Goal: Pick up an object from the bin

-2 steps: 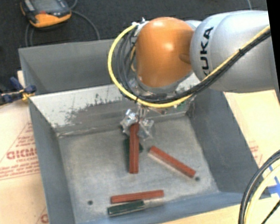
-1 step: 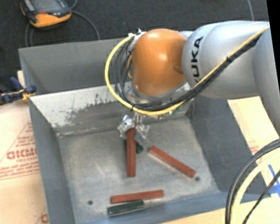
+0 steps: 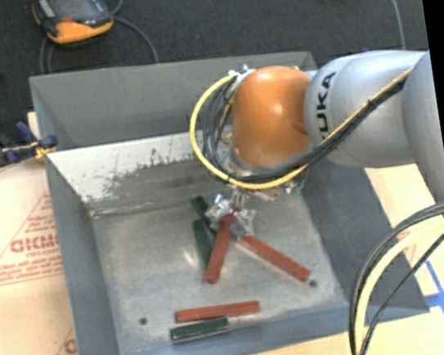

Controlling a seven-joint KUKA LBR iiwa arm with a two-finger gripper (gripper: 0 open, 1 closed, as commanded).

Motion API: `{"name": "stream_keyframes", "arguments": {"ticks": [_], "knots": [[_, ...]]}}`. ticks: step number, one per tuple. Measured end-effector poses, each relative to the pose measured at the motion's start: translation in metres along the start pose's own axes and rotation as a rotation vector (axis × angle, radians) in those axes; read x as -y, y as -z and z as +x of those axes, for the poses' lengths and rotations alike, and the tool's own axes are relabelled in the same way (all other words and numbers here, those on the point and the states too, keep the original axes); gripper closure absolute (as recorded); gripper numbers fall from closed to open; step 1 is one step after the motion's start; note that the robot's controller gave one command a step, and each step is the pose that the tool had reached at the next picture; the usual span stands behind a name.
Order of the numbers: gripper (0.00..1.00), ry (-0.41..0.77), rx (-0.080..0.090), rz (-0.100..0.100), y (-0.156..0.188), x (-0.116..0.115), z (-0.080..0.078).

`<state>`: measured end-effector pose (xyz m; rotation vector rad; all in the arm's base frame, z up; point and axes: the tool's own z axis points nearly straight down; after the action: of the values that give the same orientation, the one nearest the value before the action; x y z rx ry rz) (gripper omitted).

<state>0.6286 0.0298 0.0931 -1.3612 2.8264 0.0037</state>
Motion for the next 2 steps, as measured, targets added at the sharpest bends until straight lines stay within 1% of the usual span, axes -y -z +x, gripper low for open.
{"name": "stream_keyframes", "arguments": {"ticks": [1, 2], "knots": [[1.00, -0.025, 0.003, 0.007, -0.006, 0.021, 0.020], [1.00, -0.061, 0.000, 0.000, 0.005, 0.028, 0.062]]}}
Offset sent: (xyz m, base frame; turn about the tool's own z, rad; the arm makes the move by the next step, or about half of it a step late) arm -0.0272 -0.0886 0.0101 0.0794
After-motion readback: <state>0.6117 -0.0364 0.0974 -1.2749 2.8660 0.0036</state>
